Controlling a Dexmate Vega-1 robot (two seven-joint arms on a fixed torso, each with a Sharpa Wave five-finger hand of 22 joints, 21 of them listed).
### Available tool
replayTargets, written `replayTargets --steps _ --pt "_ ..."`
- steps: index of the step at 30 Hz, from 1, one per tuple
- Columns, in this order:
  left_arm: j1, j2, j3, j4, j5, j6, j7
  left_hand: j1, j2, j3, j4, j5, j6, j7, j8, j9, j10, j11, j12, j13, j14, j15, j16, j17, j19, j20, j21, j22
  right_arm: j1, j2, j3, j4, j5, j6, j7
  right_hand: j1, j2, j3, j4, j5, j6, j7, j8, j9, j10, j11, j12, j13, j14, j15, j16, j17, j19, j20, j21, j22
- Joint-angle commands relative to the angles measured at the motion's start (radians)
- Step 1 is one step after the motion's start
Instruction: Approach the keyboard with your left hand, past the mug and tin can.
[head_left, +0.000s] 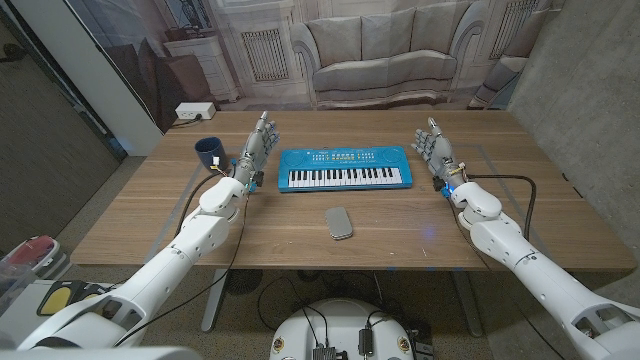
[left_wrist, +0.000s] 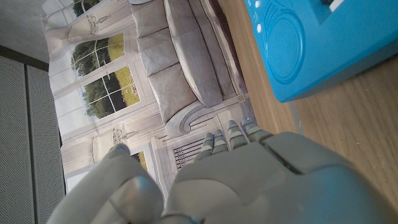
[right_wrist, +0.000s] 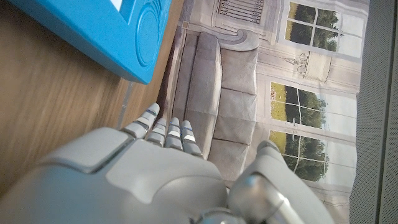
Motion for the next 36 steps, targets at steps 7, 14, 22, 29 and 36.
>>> replayTargets --steps 7,14,22,29,36 --pt "-0.016 -0.027 -0.005 0.035 0.016 -0.079 -0.010 0.031 0.015 -0.002 -0.015 0.014 0.075 0.002 0.024 0.002 0.074 -0.003 0.022 0.004 0.071 -0.007 0.020 0.000 0.063 -0.032 0.023 0.004 -0.019 -0.022 0.014 -0.030 0.000 -0.009 -0.019 0.001 0.008 -0.001 -0.004 0.007 0.015 0.002 0.006 0.003 0.014 -0.001 0.007 0.004 0.016 0.002 0.009 0.003 0.013 -0.019 -0.007 0.004" --pt "-0.017 -0.032 -0.009 0.037 0.017 -0.111 -0.020 0.037 0.017 -0.002 -0.017 0.017 0.090 0.001 0.026 0.002 0.086 -0.002 0.023 0.004 0.082 -0.008 0.020 0.000 0.073 -0.030 0.024 0.004 -0.035 -0.032 0.020 -0.056 0.001 -0.023 -0.037 0.001 0.009 -0.002 -0.004 0.007 0.017 0.000 0.006 0.003 0.016 -0.002 0.008 0.004 0.019 0.002 0.010 0.003 0.016 -0.019 -0.008 0.004" --pt "-0.017 -0.030 -0.014 0.030 0.025 -0.137 -0.024 0.043 0.019 -0.003 -0.020 0.019 0.099 0.001 0.026 0.002 0.096 -0.004 0.024 0.004 0.092 -0.011 0.019 0.000 0.081 -0.033 0.024 0.003 -0.035 -0.023 0.018 -0.055 0.002 -0.023 -0.043 0.002 0.010 -0.003 -0.005 0.007 0.019 -0.002 0.006 0.003 0.020 -0.004 0.009 0.004 0.022 0.003 0.010 0.003 0.021 -0.020 -0.010 0.004" --pt "-0.012 -0.024 -0.015 0.019 0.052 -0.162 -0.007 0.048 0.021 -0.004 -0.022 0.021 0.107 -0.002 0.027 0.002 0.104 -0.005 0.024 0.004 0.100 -0.013 0.019 0.000 0.086 -0.032 0.024 0.003 -0.058 -0.022 0.014 -0.109 -0.011 -0.045 -0.092 0.003 0.011 -0.004 -0.005 0.007 0.021 -0.004 0.006 0.003 0.021 -0.004 0.009 0.004 0.023 0.003 0.010 0.003 0.022 -0.020 -0.012 0.004" --pt "-0.010 -0.025 -0.013 0.022 0.078 -0.188 0.005 0.051 0.023 -0.004 -0.023 0.023 0.114 0.000 0.027 0.002 0.108 -0.005 0.023 0.004 0.105 -0.015 0.018 0.000 0.090 -0.035 0.024 0.003 -0.064 -0.015 0.013 -0.107 -0.014 -0.035 -0.099 0.004 0.012 -0.004 -0.006 0.008 0.020 -0.005 0.006 0.003 0.023 -0.004 0.010 0.004 0.023 0.003 0.009 0.003 0.024 -0.020 -0.014 0.004"
